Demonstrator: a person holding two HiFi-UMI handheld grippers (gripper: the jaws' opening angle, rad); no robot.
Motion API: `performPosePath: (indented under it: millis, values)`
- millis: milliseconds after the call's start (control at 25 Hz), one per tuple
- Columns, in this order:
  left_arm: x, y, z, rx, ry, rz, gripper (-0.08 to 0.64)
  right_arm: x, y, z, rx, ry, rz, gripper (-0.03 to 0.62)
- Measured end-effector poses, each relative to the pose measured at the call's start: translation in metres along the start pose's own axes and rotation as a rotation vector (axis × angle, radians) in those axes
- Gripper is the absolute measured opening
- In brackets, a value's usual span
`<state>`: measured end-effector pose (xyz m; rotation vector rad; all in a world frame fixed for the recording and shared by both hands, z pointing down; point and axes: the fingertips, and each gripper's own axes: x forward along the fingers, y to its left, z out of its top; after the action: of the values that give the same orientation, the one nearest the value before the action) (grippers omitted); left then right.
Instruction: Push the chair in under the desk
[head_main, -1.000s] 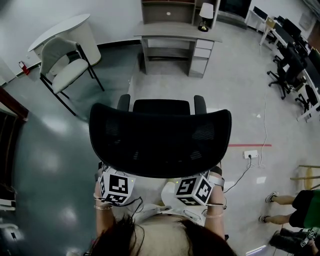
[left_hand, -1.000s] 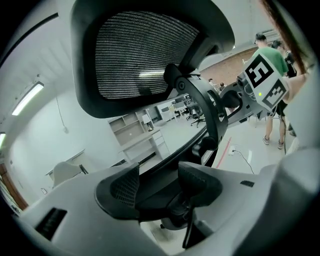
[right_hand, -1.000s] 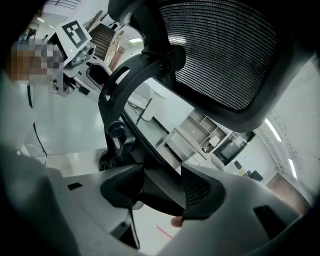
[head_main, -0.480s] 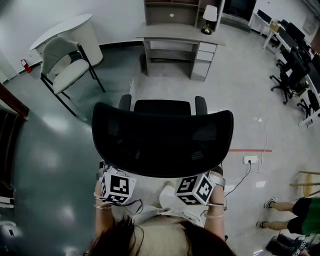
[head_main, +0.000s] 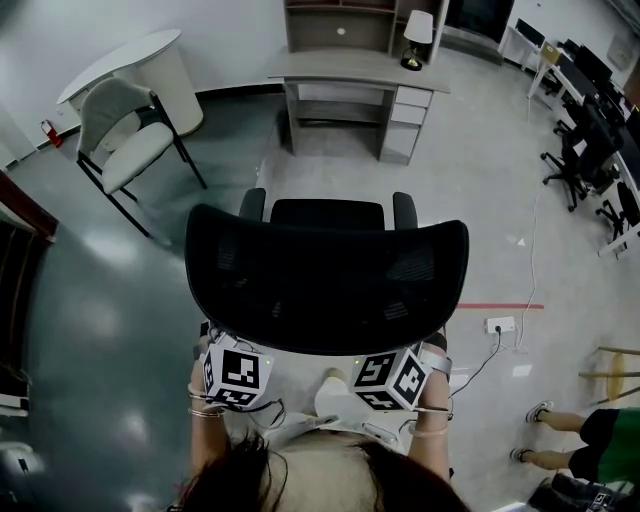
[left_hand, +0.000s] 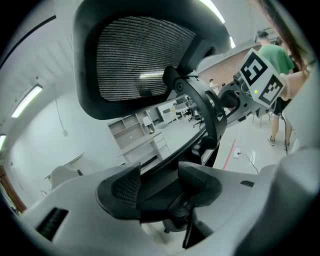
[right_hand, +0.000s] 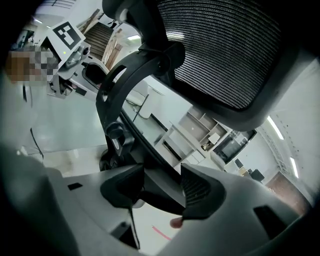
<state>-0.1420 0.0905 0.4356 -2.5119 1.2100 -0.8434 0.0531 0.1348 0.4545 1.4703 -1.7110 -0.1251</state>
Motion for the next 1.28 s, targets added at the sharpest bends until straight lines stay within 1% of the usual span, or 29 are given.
performPosePath:
  millis: [200,560,760,920,1120,1280]
  values:
    - [0.013,-0.004,0.009,-0.001,-0.001,0.017,0.235,0.01,-0.015,-0.005,-0.007,-0.005,-0.008,0.235]
    - [0.029,-0.005,0.021,-0.006,-0.003,0.018,0.235,0.021,-0.032,-0.006,-0.011,-0.027,-0.014,0.235]
    - [0.036,-0.006,0.022,0.029,-0.002,0.018,0.235,0.026,-0.036,-0.007,-0.014,-0.036,-0.017,0.235]
    - [0.045,-0.009,0.027,0.04,0.01,-0.031,0.235,0.03,-0.045,-0.012,-0.019,-0.034,-0.014,0.235]
    - [0.059,-0.001,0.028,0.01,0.036,-0.068,0.233,0.038,-0.051,-0.009,-0.02,-0.036,-0.025,0.235]
    - [0.068,0.002,0.03,-0.015,0.083,-0.116,0.233,0.044,-0.052,-0.007,-0.015,-0.055,-0.041,0.233]
